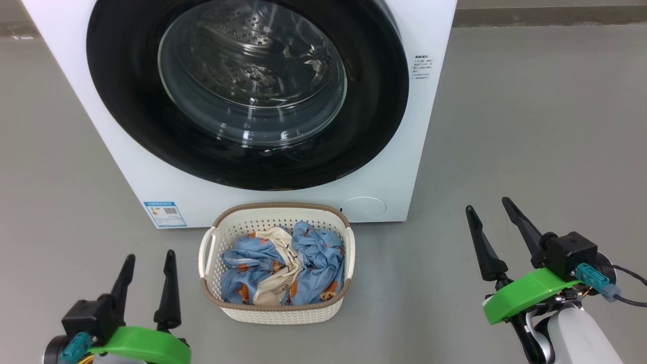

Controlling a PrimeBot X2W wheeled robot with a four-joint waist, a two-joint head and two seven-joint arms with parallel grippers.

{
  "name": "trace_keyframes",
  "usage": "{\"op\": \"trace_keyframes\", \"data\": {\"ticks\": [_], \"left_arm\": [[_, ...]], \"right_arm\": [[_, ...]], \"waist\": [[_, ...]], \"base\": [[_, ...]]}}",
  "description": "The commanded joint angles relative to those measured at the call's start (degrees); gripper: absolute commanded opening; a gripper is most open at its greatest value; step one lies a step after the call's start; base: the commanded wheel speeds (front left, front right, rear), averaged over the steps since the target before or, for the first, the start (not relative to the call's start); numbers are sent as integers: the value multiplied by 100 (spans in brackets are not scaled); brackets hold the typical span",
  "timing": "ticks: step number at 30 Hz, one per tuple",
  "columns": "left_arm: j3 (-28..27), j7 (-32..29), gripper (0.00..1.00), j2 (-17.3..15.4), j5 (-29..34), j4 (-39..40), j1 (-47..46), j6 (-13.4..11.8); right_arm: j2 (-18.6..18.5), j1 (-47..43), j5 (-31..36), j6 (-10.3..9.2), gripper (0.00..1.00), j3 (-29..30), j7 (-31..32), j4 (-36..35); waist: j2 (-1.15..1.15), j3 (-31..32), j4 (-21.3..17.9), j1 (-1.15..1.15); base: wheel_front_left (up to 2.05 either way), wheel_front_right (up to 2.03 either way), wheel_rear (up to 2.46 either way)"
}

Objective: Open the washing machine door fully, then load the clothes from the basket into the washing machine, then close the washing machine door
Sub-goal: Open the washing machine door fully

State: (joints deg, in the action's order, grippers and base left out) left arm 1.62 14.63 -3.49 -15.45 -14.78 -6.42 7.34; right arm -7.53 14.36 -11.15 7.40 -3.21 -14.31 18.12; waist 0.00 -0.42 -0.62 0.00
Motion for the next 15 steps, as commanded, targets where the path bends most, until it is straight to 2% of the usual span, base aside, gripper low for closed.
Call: {"op": "trace_keyframes", "data": {"ticks": [1, 15], "left_arm": [[-192, 37, 100, -115, -21, 126, -270, 7], [-172, 37, 100, -124, -31, 132, -282, 9]], "right_arm": [[18, 171, -26, 9, 100, -123, -69, -150], [41, 145, -55, 9, 100, -110, -69, -126]], "waist": [[0, 0, 1, 0], [0, 9, 16, 0]], "base": [[12, 12, -24], [0, 0, -1]]}}
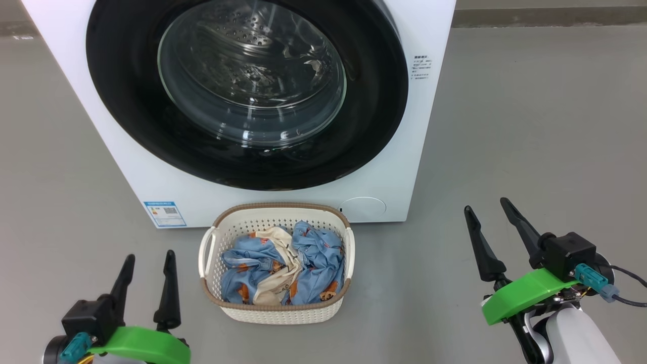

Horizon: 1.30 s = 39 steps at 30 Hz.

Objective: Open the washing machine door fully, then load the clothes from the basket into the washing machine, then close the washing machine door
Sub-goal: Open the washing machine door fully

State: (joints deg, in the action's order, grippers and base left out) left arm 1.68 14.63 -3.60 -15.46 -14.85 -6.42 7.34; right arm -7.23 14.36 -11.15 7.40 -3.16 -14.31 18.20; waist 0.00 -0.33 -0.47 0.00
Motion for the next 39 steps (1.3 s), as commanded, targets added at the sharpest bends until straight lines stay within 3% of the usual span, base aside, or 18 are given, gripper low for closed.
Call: {"op": "trace_keyframes", "data": {"ticks": [1, 24, 39], "left_arm": [[-174, 37, 100, -113, -32, 136, -283, 9], [-184, 37, 100, -100, -36, 278, -421, -52], [-226, 37, 100, -8, -207, 525, -642, -24]], "right_arm": [[13, 147, -60, 9, 100, -116, -69, -127], [-64, 626, -247, 9, 100, -37, -69, -70], [-537, 1572, -722, 9, 100, 318, -69, 96]], "waist": [[0, -1, 4, 0], [0, -442, 128, 0], [0, -1047, 371, 0]], "base": [[0, 0, 0], [0, 0, 0], [0, 0, 0]]}}
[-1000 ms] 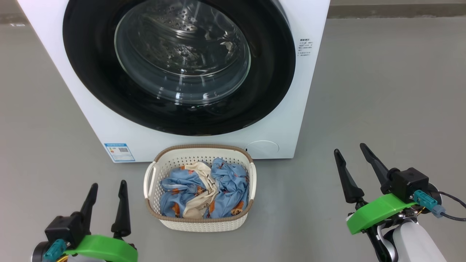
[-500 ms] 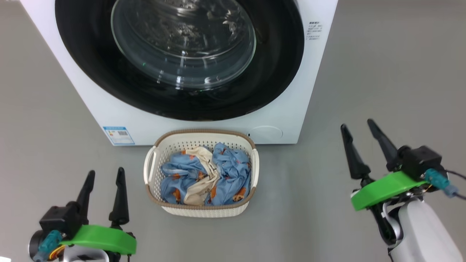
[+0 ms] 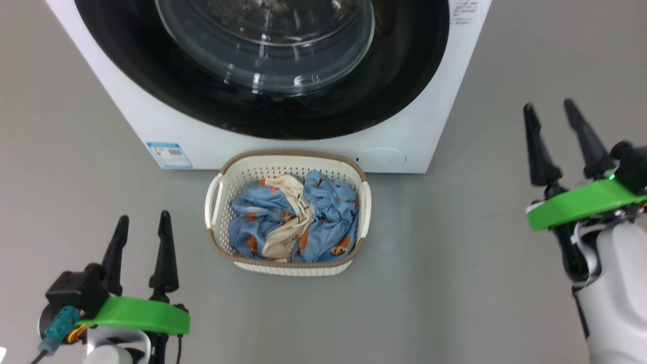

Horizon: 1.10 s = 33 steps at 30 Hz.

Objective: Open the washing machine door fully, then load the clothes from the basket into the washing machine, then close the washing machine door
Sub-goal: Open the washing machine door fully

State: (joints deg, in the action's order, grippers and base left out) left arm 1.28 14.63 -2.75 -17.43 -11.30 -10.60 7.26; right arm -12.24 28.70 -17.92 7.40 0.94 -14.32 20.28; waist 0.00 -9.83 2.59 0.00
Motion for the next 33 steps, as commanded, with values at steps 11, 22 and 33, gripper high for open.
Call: {"op": "trace_keyframes", "data": {"ticks": [11, 22, 33], "left_arm": [[-115, 37, 100, -69, 91, 266, -388, -1], [-9, 37, 100, -45, 66, 370, -627, 12], [19, 37, 100, -29, 78, 563, -829, 19]], "right_arm": [[-428, 1041, -845, 9, 0, 38, -68, 145], [-925, 2174, -2925, 9, 0, -209, 307, 684], [-1355, 3059, -4767, 9, 0, -432, 1650, 1238]], "waist": [[0, -484, 176, 0], [0, -1019, 311, 0], [0, -1423, 534, 0]], "base": [[0, 0, 0], [0, 0, 0], [0, 0, 0]]}}
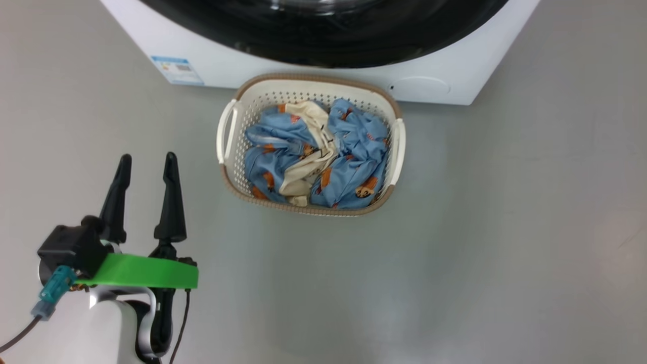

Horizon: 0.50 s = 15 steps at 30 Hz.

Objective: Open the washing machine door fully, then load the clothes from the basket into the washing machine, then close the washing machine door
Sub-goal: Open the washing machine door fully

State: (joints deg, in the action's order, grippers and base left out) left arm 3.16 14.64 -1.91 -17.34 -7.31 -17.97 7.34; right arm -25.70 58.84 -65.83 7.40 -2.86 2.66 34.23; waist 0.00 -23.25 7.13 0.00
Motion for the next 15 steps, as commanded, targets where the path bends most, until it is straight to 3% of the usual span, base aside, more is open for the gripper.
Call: {"op": "trace_keyframes", "data": {"ticks": [1, 15], "left_arm": [[-179, 36, 100, -111, 68, 179, -106, 11], [-160, 36, 100, -99, -50, 184, -237, 13]], "right_arm": [[-27, 131, -138, 9, 0, -76, 126, -118], [-205, 1005, -1204, 9, 0, -519, 1673, 169]], "waist": [[0, -117, 98, 0], [0, -416, 305, 0]], "base": [[0, 0, 0], [0, 0, 0]]}}
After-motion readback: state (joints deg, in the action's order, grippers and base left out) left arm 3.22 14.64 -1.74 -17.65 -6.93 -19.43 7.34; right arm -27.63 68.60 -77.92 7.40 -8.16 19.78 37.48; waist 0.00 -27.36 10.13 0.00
